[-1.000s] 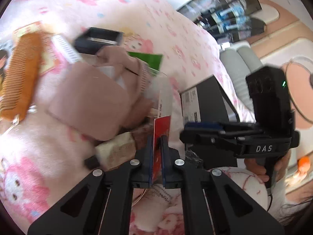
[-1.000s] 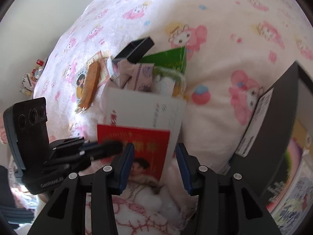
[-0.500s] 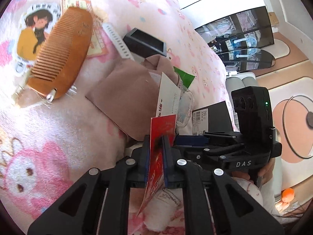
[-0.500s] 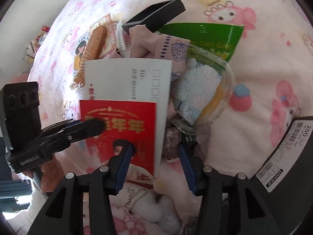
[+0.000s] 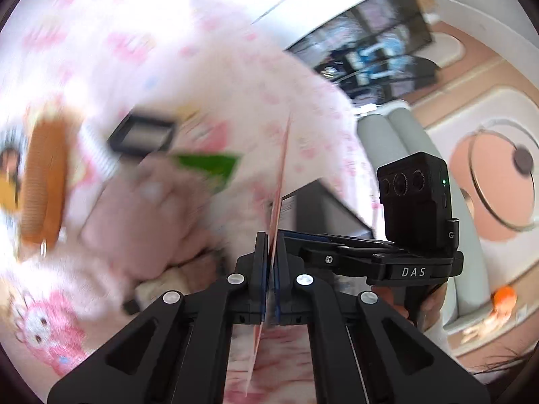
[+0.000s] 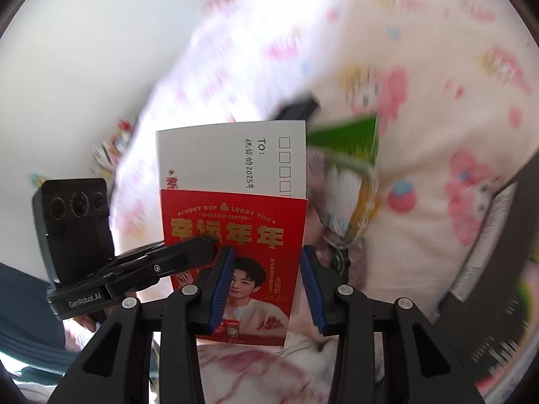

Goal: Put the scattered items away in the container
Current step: 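Lower the red card into the box beside the bead-art kit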

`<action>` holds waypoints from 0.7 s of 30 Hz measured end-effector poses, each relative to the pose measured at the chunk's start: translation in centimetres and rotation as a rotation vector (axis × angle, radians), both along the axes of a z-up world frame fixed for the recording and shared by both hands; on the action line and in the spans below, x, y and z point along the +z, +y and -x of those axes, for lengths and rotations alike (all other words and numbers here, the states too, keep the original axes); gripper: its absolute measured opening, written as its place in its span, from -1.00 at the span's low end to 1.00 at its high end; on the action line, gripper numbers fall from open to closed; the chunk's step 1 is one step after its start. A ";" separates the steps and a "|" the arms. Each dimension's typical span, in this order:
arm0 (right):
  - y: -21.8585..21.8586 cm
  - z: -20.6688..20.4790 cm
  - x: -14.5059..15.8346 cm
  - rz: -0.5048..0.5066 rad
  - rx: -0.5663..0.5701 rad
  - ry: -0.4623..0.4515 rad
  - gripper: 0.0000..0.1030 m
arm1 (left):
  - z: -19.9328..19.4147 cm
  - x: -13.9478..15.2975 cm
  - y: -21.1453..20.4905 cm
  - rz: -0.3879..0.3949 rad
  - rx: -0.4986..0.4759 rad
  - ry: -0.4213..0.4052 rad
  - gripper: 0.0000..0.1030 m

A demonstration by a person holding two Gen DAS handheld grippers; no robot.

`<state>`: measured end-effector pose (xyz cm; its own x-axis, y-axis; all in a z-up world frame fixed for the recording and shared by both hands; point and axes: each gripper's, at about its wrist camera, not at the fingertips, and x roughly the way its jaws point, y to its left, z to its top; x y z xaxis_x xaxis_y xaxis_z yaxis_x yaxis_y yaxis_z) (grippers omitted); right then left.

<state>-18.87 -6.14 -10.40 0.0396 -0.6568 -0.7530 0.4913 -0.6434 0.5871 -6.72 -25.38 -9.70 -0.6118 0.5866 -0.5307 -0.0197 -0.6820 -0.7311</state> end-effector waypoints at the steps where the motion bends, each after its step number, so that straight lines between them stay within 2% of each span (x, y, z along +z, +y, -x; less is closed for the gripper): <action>1: 0.8 -0.3 1.5 0.022 -0.016 0.026 -0.30 | 0.2 1.3 0.5 0.000 -0.012 0.017 -0.99; 4: 4.1 -1.1 5.9 0.059 -0.084 0.106 -0.30 | 1.0 5.1 3.4 0.001 -0.080 0.078 -0.99; 7: 9.2 -1.7 9.3 0.100 -0.164 0.156 -0.30 | 2.5 8.3 8.2 0.014 -0.183 0.122 -0.99; 10: 15.5 -2.3 11.1 0.067 -0.264 0.192 -0.30 | 5.8 9.1 15.2 0.033 -0.285 0.068 -0.99; 12: 19.5 -2.3 10.6 -0.002 -0.323 0.177 -0.30 | 8.0 8.3 20.3 0.062 -0.353 0.020 -1.00; 16: 27.5 -3.0 7.1 -0.081 -0.481 0.106 -0.31 | 10.9 4.4 29.2 0.084 -0.477 -0.087 -1.00; 18: 30.3 -3.6 5.1 -0.122 -0.531 0.076 -0.31 | 11.1 2.1 32.1 0.066 -0.508 -0.137 -1.00; 21: 33.8 -3.3 2.9 -0.160 -0.563 0.027 -0.31 | 11.1 -0.8 34.0 0.060 -0.522 -0.204 -1.00</action>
<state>-15.53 27.62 -7.50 -0.3035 -0.4493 -0.8403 0.0612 -0.8892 0.4533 -17.81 8.59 -10.49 -0.1300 0.7493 -0.6494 -0.2276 -0.6600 -0.7160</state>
